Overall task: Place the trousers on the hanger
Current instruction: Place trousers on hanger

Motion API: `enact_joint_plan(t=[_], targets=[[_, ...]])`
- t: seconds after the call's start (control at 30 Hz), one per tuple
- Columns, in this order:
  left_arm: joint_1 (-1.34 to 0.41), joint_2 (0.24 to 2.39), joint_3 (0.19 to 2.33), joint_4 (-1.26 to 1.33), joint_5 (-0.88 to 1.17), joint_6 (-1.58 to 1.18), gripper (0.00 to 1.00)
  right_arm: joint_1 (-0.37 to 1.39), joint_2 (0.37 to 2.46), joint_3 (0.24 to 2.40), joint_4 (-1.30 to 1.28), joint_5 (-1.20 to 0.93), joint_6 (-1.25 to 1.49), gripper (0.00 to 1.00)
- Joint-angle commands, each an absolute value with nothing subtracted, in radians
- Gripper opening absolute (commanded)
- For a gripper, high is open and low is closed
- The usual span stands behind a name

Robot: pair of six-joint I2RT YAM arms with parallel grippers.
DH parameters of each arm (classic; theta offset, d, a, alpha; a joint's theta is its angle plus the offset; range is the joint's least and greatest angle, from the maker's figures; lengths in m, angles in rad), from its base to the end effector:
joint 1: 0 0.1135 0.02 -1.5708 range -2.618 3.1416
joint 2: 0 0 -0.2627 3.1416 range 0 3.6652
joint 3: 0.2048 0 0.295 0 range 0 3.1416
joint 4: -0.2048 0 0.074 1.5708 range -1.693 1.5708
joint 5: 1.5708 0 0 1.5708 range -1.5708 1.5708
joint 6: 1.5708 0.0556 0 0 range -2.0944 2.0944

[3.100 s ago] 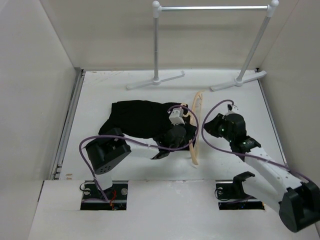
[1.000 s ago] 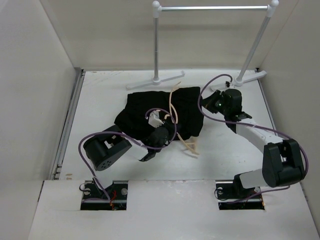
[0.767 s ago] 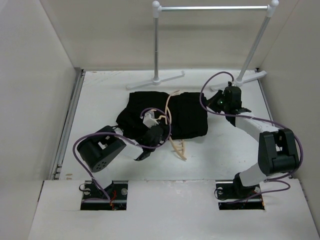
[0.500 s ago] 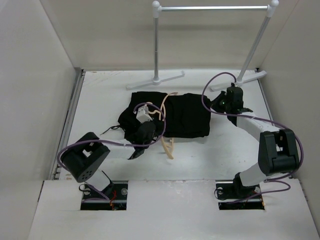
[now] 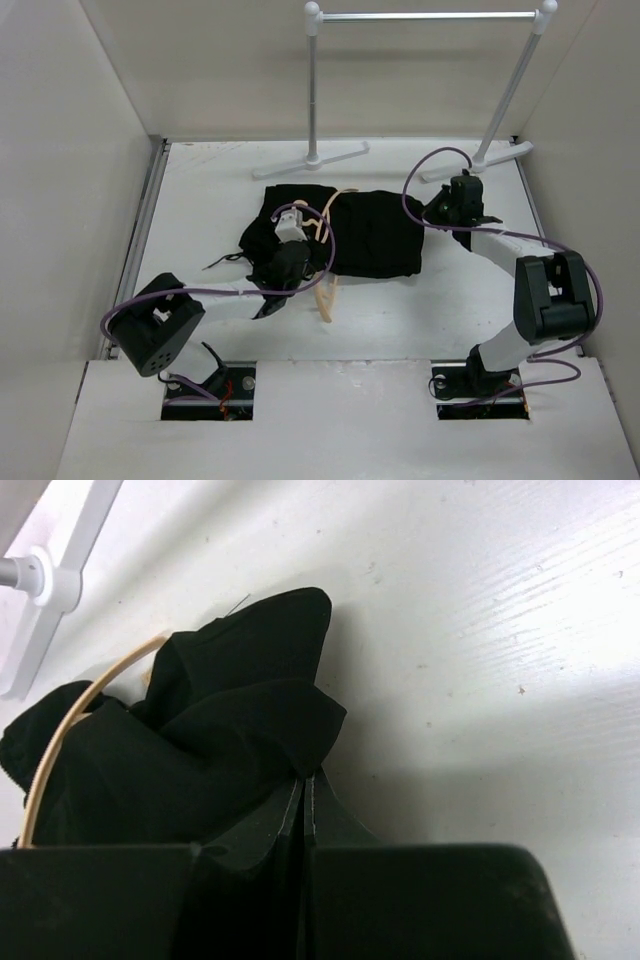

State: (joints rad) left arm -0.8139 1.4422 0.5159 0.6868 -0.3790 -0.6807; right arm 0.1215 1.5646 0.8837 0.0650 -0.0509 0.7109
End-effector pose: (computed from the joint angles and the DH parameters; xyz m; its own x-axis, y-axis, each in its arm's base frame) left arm 0.2415 -0.2257 0.1494 -0.3963 -0.4319 -0.8102 0.2306 0.8074 -0.5432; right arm 0.3831 0.0496 0.1662 -0.5404 0.5905 -0.5994 0.2512 0.7931 0.5549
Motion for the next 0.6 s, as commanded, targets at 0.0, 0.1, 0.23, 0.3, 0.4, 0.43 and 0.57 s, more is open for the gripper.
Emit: enact_joint_plan(t=[0.0,0.1,0.23,0.3,0.4,0.43,0.57], targets=[[-0.812,1.388,0.578,0.675,-0.433,-0.635,0.03,0.113,1.562,0.911,0.103,0.009,0.703,0.09],[-0.858,1.359,0.603,0.664,-0.436,-0.612,0.03,0.125,1.51,0.896,0.097,0.041,0.692,0.41],[-0.904,1.319,0.664,0.618,-0.426,-0.594,0.03,0.171,1.337,0.879,0.046,0.057,0.641,0.76],[-0.915,1.307,0.699,0.591,-0.419,-0.589,0.04,0.218,1.231,0.858,0.023,0.058,0.618,0.76],[-0.92,1.307,0.739,0.578,-0.408,-0.581,0.04,0.35,1.054,0.767,0.044,0.038,0.607,0.51],[-0.921,1.312,0.753,0.571,-0.408,-0.577,0.04,0.408,1.001,0.731,0.064,0.019,0.601,0.4],[-0.93,1.315,0.813,0.523,-0.408,-0.572,0.04,0.626,0.835,0.595,0.175,-0.061,0.618,0.28]])
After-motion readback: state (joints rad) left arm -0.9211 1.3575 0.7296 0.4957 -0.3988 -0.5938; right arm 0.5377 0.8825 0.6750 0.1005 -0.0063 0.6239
